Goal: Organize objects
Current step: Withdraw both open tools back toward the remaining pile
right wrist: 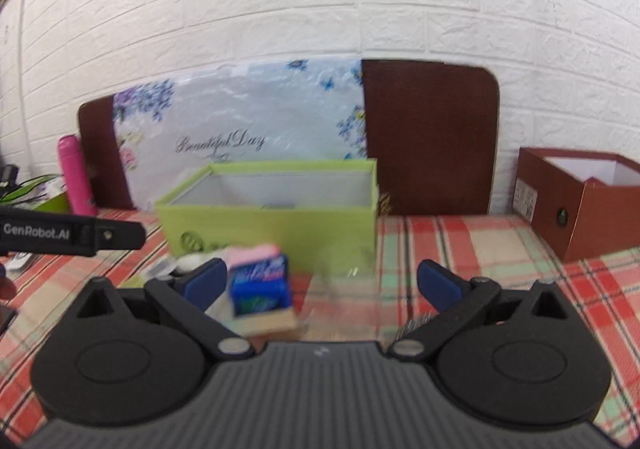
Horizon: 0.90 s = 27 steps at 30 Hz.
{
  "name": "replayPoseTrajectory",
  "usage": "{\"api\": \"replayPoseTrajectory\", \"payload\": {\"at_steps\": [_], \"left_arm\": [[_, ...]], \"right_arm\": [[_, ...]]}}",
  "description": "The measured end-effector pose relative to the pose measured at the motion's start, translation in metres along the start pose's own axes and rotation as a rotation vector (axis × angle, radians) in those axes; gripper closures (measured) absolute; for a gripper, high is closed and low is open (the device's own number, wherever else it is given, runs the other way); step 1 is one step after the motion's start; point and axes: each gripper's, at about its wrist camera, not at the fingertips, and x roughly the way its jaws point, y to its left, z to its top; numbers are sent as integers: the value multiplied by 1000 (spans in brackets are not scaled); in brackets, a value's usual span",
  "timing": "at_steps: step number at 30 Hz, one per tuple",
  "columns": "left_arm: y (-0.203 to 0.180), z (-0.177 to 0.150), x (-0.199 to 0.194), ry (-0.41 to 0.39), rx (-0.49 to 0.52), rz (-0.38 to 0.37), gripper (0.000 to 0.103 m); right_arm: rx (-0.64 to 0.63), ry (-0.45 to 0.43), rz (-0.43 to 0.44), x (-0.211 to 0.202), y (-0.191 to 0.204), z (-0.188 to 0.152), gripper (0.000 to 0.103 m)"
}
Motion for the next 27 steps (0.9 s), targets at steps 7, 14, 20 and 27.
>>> {"api": "replayPoseTrajectory", "payload": {"at_steps": [7,14,20,27], "left_arm": [[11,-47,-18,54,-78,-27,14],[16,-58,-19,61,-87,-57,14],[0,-44,11,45,-42,-135,18],[-10,-40,54,113,18,-125,39]], "right_arm": [[61,93,100,-16,5,-38,0],[182,195,42,-6,-5,-69,0],[155,191,15,-9,-2,-65,1],[91,168,-28,-1,-1,-49,4]]}}
